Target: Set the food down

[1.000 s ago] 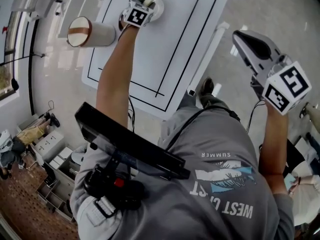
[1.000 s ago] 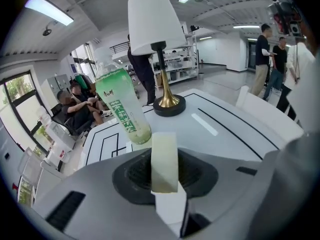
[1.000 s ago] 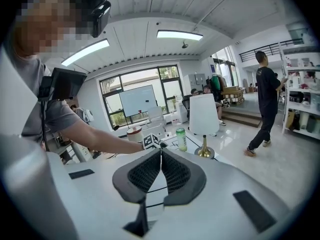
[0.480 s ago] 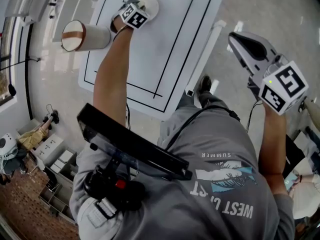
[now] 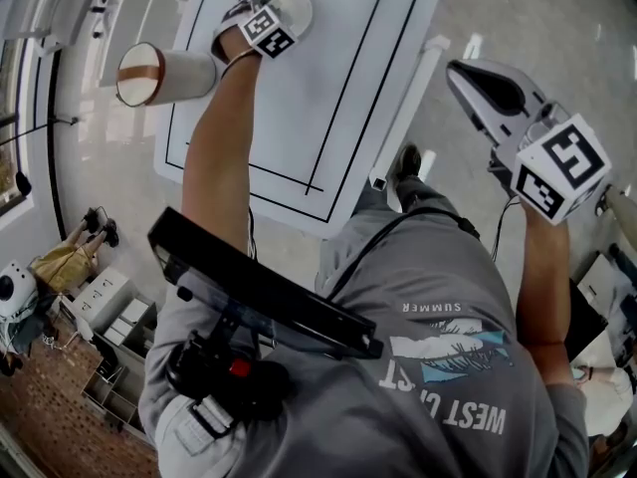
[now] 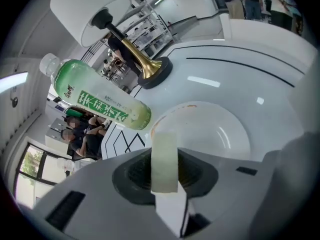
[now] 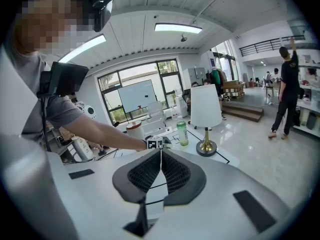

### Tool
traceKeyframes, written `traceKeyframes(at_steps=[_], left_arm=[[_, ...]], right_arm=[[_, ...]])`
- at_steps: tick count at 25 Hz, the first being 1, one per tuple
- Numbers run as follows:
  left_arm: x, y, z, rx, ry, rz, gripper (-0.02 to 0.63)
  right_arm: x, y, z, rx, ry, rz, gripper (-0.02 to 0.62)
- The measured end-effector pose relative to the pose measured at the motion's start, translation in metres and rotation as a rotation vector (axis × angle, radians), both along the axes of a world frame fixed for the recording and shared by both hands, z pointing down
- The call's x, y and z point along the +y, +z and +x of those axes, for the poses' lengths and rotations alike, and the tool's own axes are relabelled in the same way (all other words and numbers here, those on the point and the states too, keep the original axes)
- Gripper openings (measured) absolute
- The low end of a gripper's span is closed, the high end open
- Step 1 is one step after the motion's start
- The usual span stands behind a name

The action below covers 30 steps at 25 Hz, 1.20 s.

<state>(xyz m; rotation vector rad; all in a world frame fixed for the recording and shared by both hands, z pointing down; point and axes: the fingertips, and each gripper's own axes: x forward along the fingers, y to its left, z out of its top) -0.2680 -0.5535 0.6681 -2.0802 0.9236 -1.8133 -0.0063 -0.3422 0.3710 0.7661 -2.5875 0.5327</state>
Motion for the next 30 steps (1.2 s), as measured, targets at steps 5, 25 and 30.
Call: traceKeyframes(at_steps=[5, 25, 30], left_arm=[[-0.002, 0.002, -0.004, -0.080, 0.040, 0.023, 0.101], [0.004, 0.005, -0.001, -0.160, 0.062, -0.022, 0.101], [0.007, 0.006, 0.001, -0.141, 0.044, -0.070, 0.101]], right_arm=[[-0.001, 0.003, -0.003, 0.000, -0.007, -0.007, 0.008], [0.000, 0.006, -0.006, -0.017, -0.011, -0.021, 0.008], [0.003, 0.008, -0.001, -0.019, -0.003, -0.024, 0.008]])
